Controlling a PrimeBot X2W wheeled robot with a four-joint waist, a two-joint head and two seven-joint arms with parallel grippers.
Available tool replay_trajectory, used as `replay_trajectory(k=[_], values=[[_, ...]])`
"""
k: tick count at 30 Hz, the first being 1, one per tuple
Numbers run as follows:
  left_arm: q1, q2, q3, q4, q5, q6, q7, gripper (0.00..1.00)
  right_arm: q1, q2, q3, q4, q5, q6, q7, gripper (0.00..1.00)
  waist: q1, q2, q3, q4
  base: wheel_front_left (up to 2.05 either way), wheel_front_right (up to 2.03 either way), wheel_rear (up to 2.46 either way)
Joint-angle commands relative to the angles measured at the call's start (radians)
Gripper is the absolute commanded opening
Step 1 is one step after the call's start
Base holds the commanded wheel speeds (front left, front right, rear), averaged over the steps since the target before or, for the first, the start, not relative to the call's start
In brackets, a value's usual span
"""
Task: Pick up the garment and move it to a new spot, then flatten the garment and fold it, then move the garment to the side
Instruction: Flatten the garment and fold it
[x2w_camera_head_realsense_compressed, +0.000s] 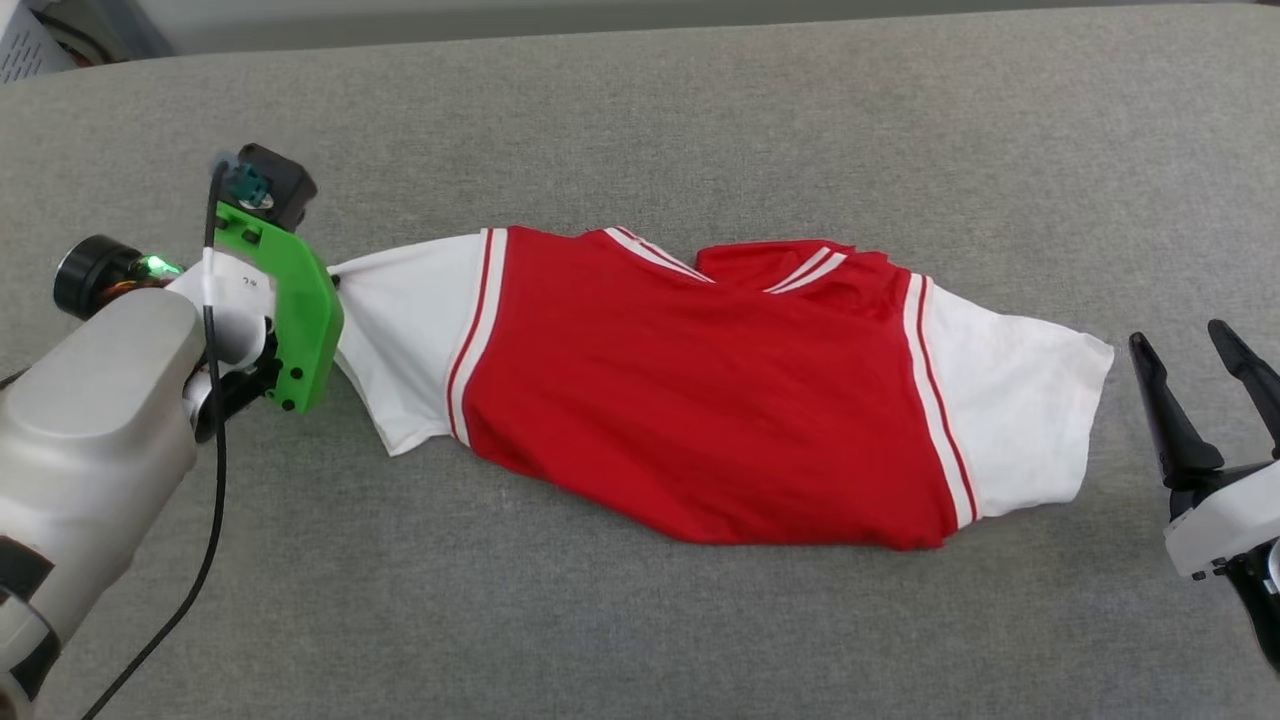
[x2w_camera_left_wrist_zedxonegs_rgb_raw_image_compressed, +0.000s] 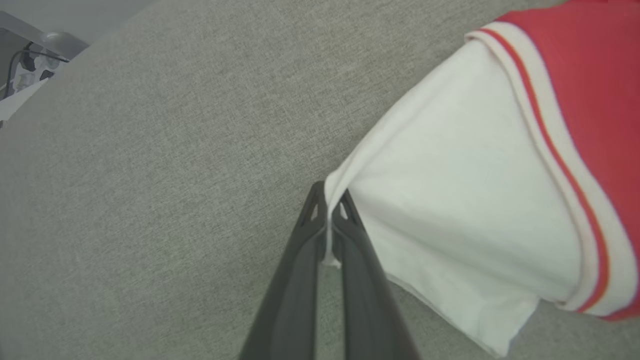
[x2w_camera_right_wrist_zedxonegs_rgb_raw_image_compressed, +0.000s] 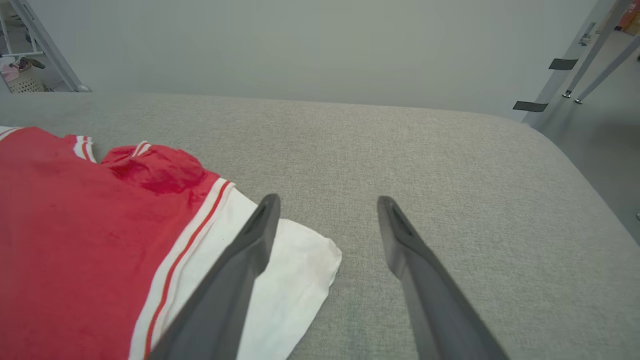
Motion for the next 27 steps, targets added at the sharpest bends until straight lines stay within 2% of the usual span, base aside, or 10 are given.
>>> replay_trajectory(k=[1, 5, 6, 7, 13, 17, 21, 22, 23, 27], values=[[0.009, -0.015, 0.003, 0.033, -0.014, 0.004, -0.012, 0.0, -0.007, -0.004, -0.001, 0.005, 0.01, -0.001, -0.007, 1.0, 0.0, 0.0, 0.016, -0.015, 0.0, 0.0, 0.0], [0.041, -0.049, 0.001, 0.12, -0.032, 0.003, -0.044, 0.0, -0.021, -0.012, 0.002, 0.012, 0.014, -0.001, -0.004, 1.0, 0.0, 0.0, 0.022, -0.021, 0.0, 0.0, 0.0], [0.044, -0.055, -0.001, 0.132, -0.034, 0.002, -0.054, 0.31, -0.025, -0.015, 0.003, 0.013, 0.015, -0.001, -0.002, 1.0, 0.0, 0.0, 0.021, -0.021, 0.0, 0.0, 0.0], [0.044, -0.063, -0.003, 0.143, -0.032, 0.002, -0.073, 1.0, -0.031, -0.022, 0.002, 0.013, 0.015, -0.001, 0.0, 1.0, 0.0, 0.0, 0.018, -0.017, 0.0, 0.0, 0.0], [0.02, -0.081, -0.005, 0.168, 0.016, 0.001, -0.273, 1.0, -0.063, -0.072, 0.008, 0.005, 0.03, -0.001, 0.038, 1.0, 0.0, 0.0, -0.023, 0.013, 0.0, 0.0, 0.0], [0.028, -0.088, 0.021, 0.156, 0.029, 0.016, -0.432, 1.0, -0.087, -0.145, 0.035, -0.007, 0.085, -0.001, 0.118, 1.0, 0.0, 0.0, -0.055, 0.036, 0.0, 0.0, 0.0], [0.044, -0.081, 0.057, 0.11, 0.04, 0.069, -0.524, 1.0, -0.113, -0.237, 0.062, -0.021, 0.181, -0.001, 0.272, 1.0, 0.0, 0.0, -0.07, 0.062, 0.0, 0.0, 0.0], [0.051, -0.078, 0.07, 0.086, 0.044, 0.086, -0.534, 1.0, -0.117, -0.264, 0.077, -0.023, 0.216, -0.001, 0.332, 1.0, 0.0, 0.0, -0.072, 0.071, 0.0, 0.0, 0.0], [0.068, -0.069, 0.098, 0.034, 0.054, 0.121, -0.544, 1.0, -0.126, -0.311, 0.101, -0.024, 0.276, -0.001, 0.451, 1.0, 0.0, 0.0, -0.072, 0.084, 0.0, 0.0, 0.0], [0.123, -0.043, 0.175, -0.117, 0.104, 0.197, -0.547, 1.0, -0.16, -0.371, 0.141, -0.02, 0.369, -0.001, 0.669, 1.0, 0.0, 0.0, -0.061, 0.104, 0.0, 0.0, 0.0]])
